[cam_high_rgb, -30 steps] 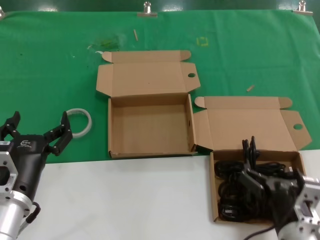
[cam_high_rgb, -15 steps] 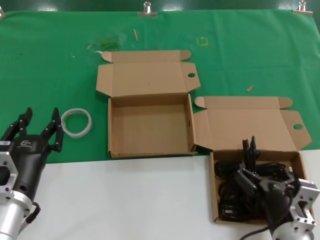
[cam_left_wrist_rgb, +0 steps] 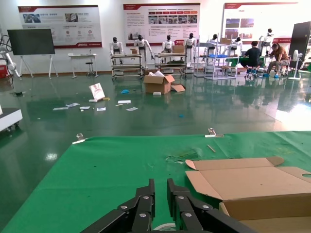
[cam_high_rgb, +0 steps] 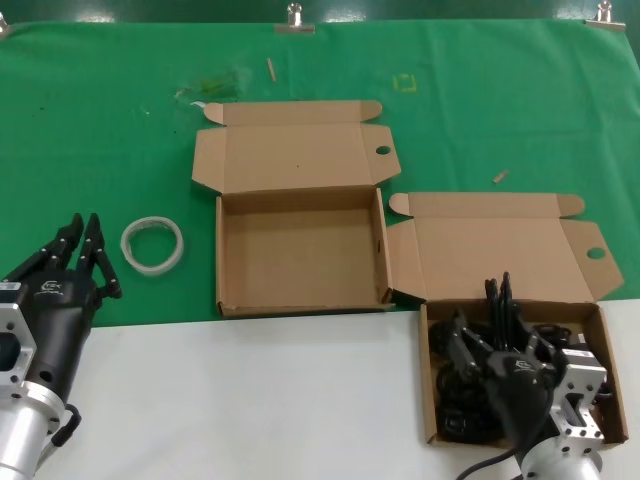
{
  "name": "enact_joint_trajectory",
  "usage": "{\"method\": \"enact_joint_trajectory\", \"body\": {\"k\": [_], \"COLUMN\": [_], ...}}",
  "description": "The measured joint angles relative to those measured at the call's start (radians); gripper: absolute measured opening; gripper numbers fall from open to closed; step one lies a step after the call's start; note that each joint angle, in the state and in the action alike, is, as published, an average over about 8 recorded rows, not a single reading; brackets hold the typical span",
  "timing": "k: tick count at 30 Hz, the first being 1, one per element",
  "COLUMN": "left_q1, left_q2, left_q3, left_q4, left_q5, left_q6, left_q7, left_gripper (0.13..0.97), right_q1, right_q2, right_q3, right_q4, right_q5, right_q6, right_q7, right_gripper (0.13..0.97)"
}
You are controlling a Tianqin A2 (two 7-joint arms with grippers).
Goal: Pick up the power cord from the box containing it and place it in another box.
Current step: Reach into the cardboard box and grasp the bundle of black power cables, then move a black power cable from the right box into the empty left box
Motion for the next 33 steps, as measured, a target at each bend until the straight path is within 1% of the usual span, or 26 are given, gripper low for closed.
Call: {"method": "enact_joint_trajectory", "body": {"k": [1,5,7,11,15,19,20,25,28,31,33], "left_q1": [0.000,0.000,0.000,0.000,0.000,0.000,0.000,0.000,0.000,0.000,0.000], "left_q2": [0.000,0.000,0.000,0.000,0.000,0.000,0.000,0.000,0.000,0.000,0.000], "left_q3": [0.000,0.000,0.000,0.000,0.000,0.000,0.000,0.000,0.000,0.000,0.000], "left_q4": [0.000,0.000,0.000,0.000,0.000,0.000,0.000,0.000,0.000,0.000,0.000], "left_q5": [0.000,0.000,0.000,0.000,0.000,0.000,0.000,0.000,0.000,0.000,0.000], "left_q6": [0.000,0.000,0.000,0.000,0.000,0.000,0.000,0.000,0.000,0.000,0.000], "left_q7": [0.000,0.000,0.000,0.000,0.000,0.000,0.000,0.000,0.000,0.000,0.000], "left_gripper": [0.213,0.213,0.197,0.164,0.146,0.142,0.141,0.140,0.140,0.140,0.140], "right_q1": [0.001,0.006,0.009,0.016,0.018,0.008,0.004,0.003,0.028,0.072,0.113], "right_q2": [0.001,0.017,0.032,0.068,0.106,0.160,0.176,0.270,0.316,0.345,0.352], "right_q3": [-0.005,-0.035,-0.057,-0.105,-0.148,-0.192,-0.203,-0.265,-0.301,-0.337,-0.364], "right_q4": [0.001,0.003,0.003,0.008,0.032,0.100,0.123,0.263,0.328,0.356,0.341], "right_q5": [0.001,0.021,0.043,0.100,0.167,0.256,0.281,0.408,0.457,0.485,0.499], "right_q6": [-0.002,0.007,0.020,0.059,0.107,0.168,0.185,0.257,0.272,0.264,0.246], "right_q7": [-0.002,-0.010,-0.013,-0.022,-0.038,-0.061,-0.067,-0.096,-0.110,-0.118,-0.117], "right_gripper": [0.624,0.515,0.461,0.461,0.375,0.289,0.289,0.235,0.204,0.203,0.203]}}
